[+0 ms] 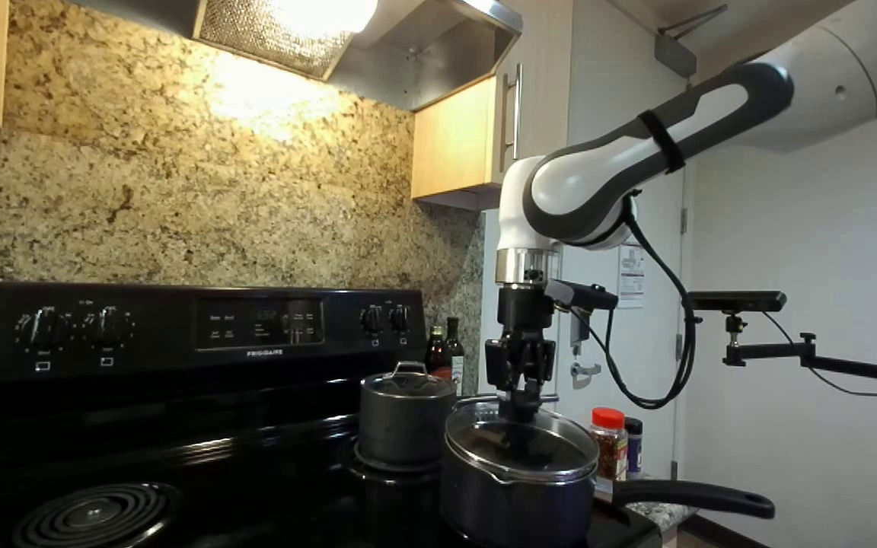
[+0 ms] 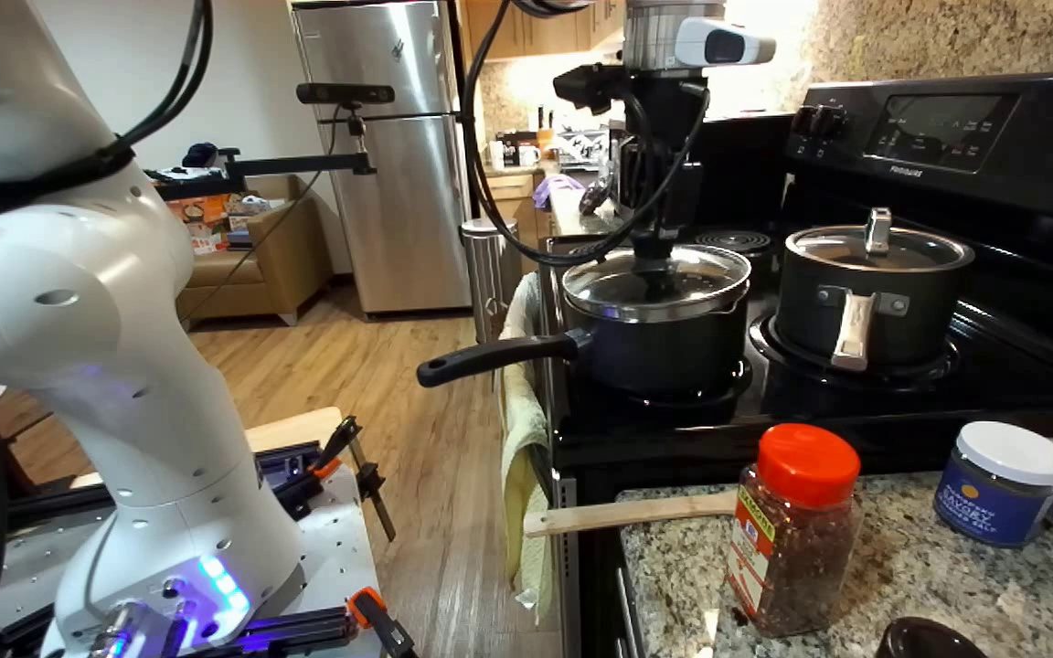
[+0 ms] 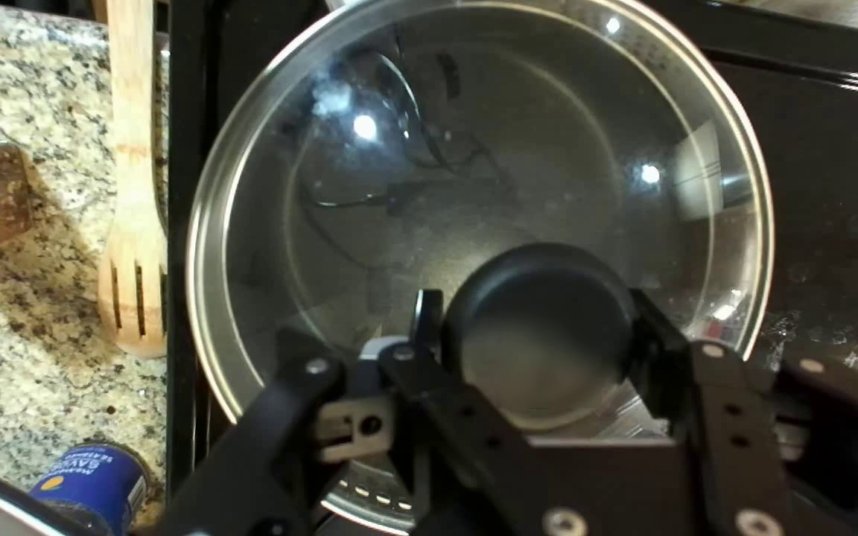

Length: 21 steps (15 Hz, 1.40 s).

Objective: Take the spoons out of the black pot then put the lid on the pot

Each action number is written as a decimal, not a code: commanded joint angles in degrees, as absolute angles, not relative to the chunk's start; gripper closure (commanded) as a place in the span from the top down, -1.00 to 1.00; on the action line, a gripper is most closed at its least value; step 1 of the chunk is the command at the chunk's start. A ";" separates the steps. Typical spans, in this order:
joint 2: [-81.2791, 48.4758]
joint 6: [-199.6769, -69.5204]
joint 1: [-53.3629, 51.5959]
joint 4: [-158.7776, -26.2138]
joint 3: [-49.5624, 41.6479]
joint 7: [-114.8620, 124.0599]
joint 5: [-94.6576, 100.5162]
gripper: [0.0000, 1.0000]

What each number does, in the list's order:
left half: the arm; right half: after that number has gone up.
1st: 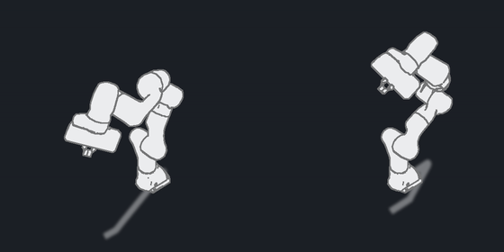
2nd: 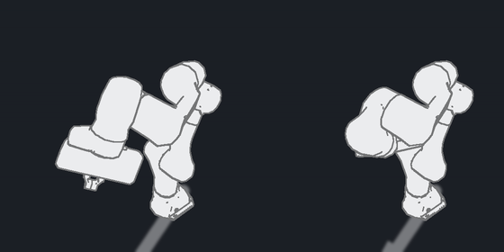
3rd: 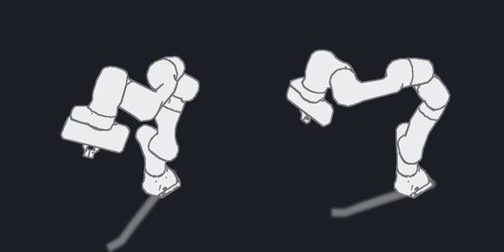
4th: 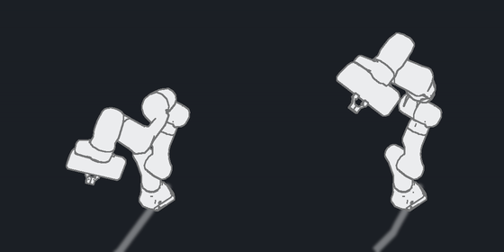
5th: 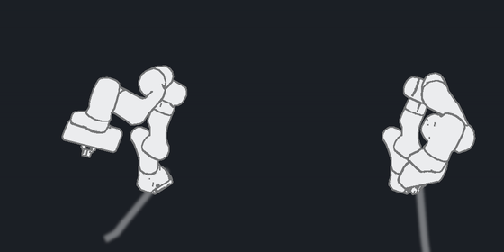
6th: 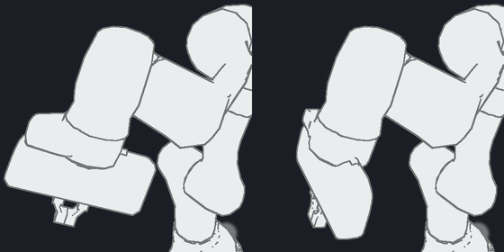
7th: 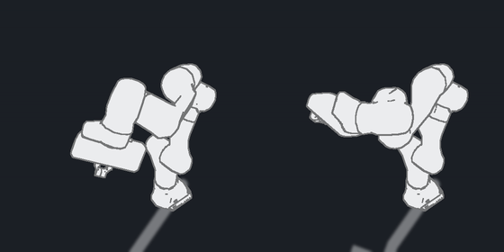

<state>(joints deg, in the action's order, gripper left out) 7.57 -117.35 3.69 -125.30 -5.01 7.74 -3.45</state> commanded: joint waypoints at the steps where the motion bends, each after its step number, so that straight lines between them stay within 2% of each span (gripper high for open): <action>1: 6.66 -119.26 4.15 -123.85 -4.84 5.41 -1.91 -0.31; 13: -0.01 -119.66 4.56 -117.67 -6.28 -0.61 -3.22 -0.31; 14: -0.20 -119.61 4.56 -117.49 -6.27 -0.89 -3.24 0.69; 15: -0.35 -119.74 4.58 -117.39 -6.29 -1.51 -3.44 0.71; 17: -0.33 -120.71 4.64 -117.53 -6.35 -2.39 -3.84 0.94; 21: 0.94 -121.66 4.44 -117.62 -6.10 -2.71 -3.34 1.00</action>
